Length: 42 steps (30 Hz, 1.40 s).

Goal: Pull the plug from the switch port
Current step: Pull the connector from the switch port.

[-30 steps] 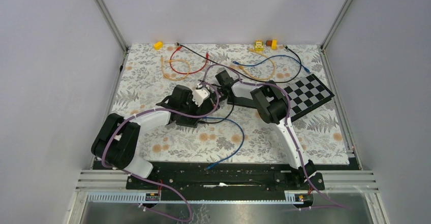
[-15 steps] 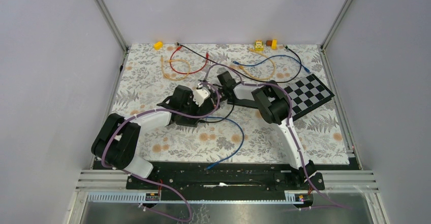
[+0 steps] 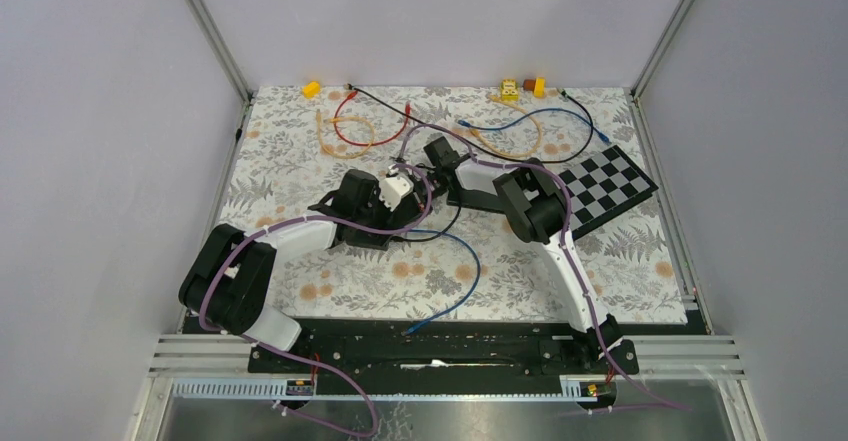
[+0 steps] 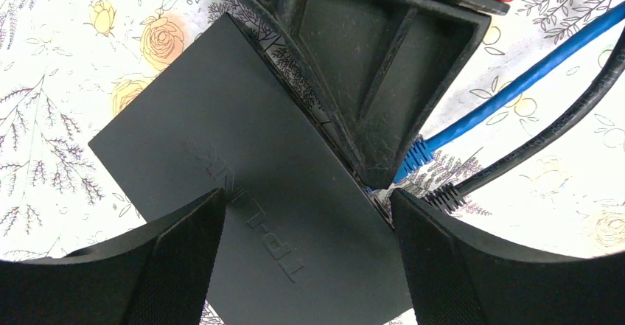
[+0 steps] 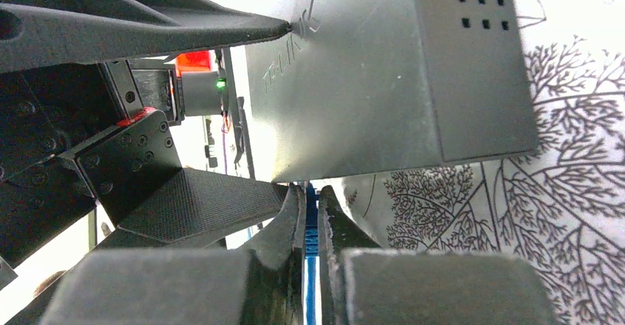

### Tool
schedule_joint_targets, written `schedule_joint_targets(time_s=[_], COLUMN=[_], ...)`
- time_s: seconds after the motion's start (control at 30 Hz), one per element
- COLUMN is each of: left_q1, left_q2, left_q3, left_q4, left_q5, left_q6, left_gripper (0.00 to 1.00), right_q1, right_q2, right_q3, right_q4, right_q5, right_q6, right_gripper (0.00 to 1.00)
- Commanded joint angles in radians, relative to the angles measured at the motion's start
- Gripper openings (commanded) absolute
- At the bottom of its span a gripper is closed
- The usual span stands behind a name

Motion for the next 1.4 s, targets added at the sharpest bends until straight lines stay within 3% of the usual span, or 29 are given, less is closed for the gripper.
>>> schedule_joint_targets(time_s=[0.0, 0.17, 0.3, 0.47, 0.63, 0.93, 1.37], left_q1=[0.007, 0.007, 0.008, 0.008, 0.008, 0.008, 0.008], left_q2=[-0.004, -0.012, -0.023, -0.010, 0.005, 0.007, 0.008], left_q3=[-0.004, -0.013, -0.022, -0.010, 0.000, -0.002, -0.003], left_q4=[-0.001, 0.011, 0.014, -0.003, -0.018, -0.009, -0.016], left_q5=[0.009, 0.003, -0.003, 0.008, 0.014, 0.005, 0.004], left_q6=[0.008, 0.005, 0.011, 0.011, 0.012, 0.014, 0.022], left_gripper=[0.83, 0.83, 0.83, 0.83, 0.83, 0.82, 0.80], right_q1=[-0.038, -0.038, -0.040, -0.044, -0.044, -0.046, -0.050], right_q2=[0.041, -0.015, -0.013, 0.024, 0.025, -0.045, 0.017], right_q3=[-0.066, -0.218, -0.203, -0.090, -0.086, -0.267, -0.070], right_q4=[0.032, 0.322, 0.288, 0.081, 0.058, 0.357, 0.016], right_q5=[0.141, 0.139, 0.142, 0.133, 0.145, 0.170, 0.156], right_q6=[-0.065, 0.128, 0.087, -0.035, -0.061, 0.143, -0.087], right_gripper=[0.00, 0.00, 0.00, 0.00, 0.00, 0.00, 0.00])
